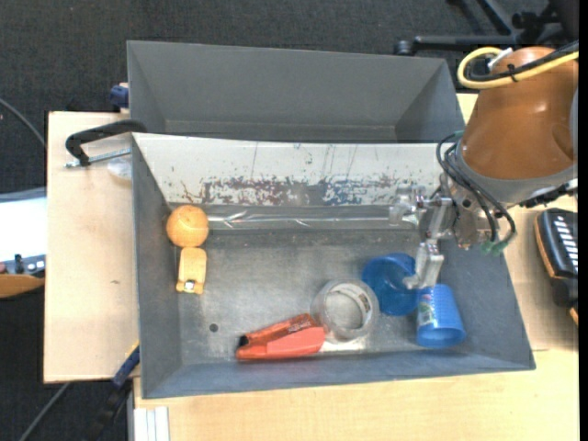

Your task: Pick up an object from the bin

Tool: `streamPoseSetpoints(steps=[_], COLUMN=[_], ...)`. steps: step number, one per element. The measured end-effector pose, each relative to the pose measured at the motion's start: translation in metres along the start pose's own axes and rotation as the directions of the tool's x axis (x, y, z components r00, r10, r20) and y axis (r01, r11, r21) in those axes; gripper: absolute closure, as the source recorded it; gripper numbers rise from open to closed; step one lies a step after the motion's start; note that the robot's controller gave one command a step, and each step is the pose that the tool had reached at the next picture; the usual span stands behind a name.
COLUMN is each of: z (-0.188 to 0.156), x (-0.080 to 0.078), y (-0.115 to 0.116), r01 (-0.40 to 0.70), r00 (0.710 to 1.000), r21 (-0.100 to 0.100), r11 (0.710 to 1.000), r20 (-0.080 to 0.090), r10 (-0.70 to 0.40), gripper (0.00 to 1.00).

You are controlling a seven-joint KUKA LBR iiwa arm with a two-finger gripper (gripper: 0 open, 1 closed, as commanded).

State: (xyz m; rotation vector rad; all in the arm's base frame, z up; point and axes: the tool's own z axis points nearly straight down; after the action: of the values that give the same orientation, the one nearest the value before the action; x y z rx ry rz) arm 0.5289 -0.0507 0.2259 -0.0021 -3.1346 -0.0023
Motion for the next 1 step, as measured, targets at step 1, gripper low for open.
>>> streamPoseSetpoints(steps=[1], z=[-0.0048], x=[-0.0014], y=[0.0002], r01=[0.001], r00=[1.0], r21=[0.001], r11=[1.0], r20=[0.009], r10=[-0.001], gripper=[0.0])
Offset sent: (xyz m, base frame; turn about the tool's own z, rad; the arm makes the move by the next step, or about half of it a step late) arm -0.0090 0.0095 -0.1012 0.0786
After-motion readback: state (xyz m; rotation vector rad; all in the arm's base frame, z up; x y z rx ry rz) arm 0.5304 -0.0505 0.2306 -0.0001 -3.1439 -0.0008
